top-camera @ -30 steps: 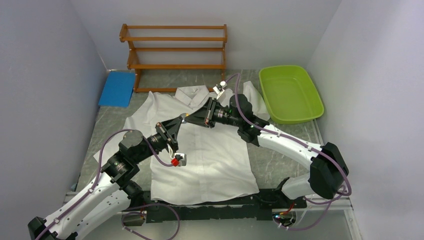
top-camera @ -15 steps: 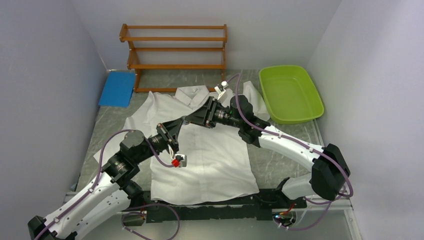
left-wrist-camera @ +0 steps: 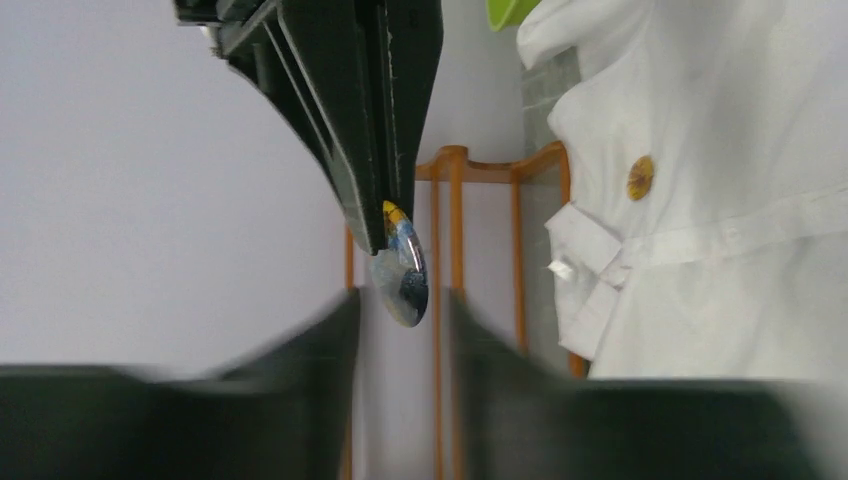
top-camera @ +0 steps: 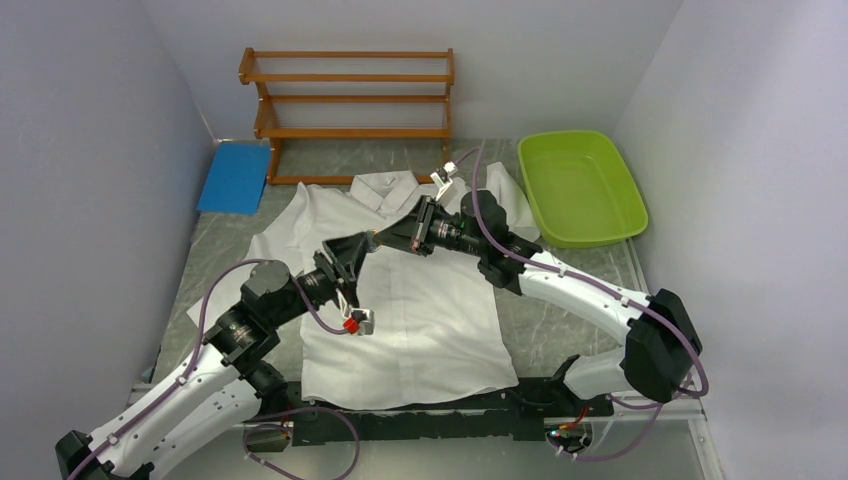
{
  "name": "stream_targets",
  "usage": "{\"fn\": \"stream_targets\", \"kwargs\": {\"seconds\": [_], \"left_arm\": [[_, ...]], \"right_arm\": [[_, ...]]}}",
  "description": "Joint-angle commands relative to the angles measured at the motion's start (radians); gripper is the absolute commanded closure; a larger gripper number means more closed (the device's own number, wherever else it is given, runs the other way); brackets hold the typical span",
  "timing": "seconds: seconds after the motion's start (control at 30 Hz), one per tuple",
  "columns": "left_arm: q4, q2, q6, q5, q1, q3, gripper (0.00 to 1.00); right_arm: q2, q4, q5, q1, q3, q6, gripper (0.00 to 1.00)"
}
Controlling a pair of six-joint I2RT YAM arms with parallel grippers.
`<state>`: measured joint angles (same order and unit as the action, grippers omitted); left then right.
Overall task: Pin the brooch onto the clothing
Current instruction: Adjust the brooch, then adjust the clothes at the center of the board.
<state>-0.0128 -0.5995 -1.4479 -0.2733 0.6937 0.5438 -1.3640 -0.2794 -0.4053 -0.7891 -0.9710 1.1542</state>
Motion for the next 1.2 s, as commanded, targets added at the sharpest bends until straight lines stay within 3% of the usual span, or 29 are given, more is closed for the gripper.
{"fn": "stream_targets", "kwargs": {"seconds": [0.0, 0.03, 0.2, 0.37, 0.53, 0.63, 0.73, 0.9, 1.17], "left_arm": [[-0.028, -0.006, 0.151, -0.021, 0.005, 0.049, 0.07], [-0.044, -0.004, 0.212, -0.033, 0.005, 0.060, 0.02], [-0.154, -0.043, 0.608, -0.126, 0.005, 0.122, 0.01], [-0.081, -0.109, 1.137, -0.147, 0.005, 0.065, 0.01], [0.040, -0.196, 1.635, 0.082, 0.004, -0.023, 0.01], [-0.025, -0.275, 1.899, 0.317, 0.004, -0.010, 0.01], [-0.104, -0.384, 2.014, 0.389, 0.002, 0.056, 0.01], [-0.221, -0.665, 2.010, 0.275, -0.002, 0.262, 0.01], [-0.422, -1.024, 2.114, 0.272, 0.000, 0.519, 0.01]], "right_arm": [[0.035, 0.068, 0.002, 0.002, -0.056, -0.170, 1.00], [0.033, 0.108, 0.005, 0.004, -0.072, -0.217, 1.00], [0.067, 0.289, 0.080, 0.054, -0.079, -0.416, 1.00], [0.158, 0.356, 0.152, 0.175, 0.026, -0.546, 1.00], [0.246, 0.372, 0.218, 0.264, 0.121, -0.733, 1.00], [0.280, 0.395, 0.210, 0.303, 0.150, -0.819, 1.00], [0.298, 0.443, 0.185, 0.338, 0.152, -0.859, 1.00], [0.260, 0.560, 0.095, 0.416, 0.106, -0.826, 1.00], [0.254, 0.473, -0.046, 0.458, 0.179, -0.782, 1.00]]}}
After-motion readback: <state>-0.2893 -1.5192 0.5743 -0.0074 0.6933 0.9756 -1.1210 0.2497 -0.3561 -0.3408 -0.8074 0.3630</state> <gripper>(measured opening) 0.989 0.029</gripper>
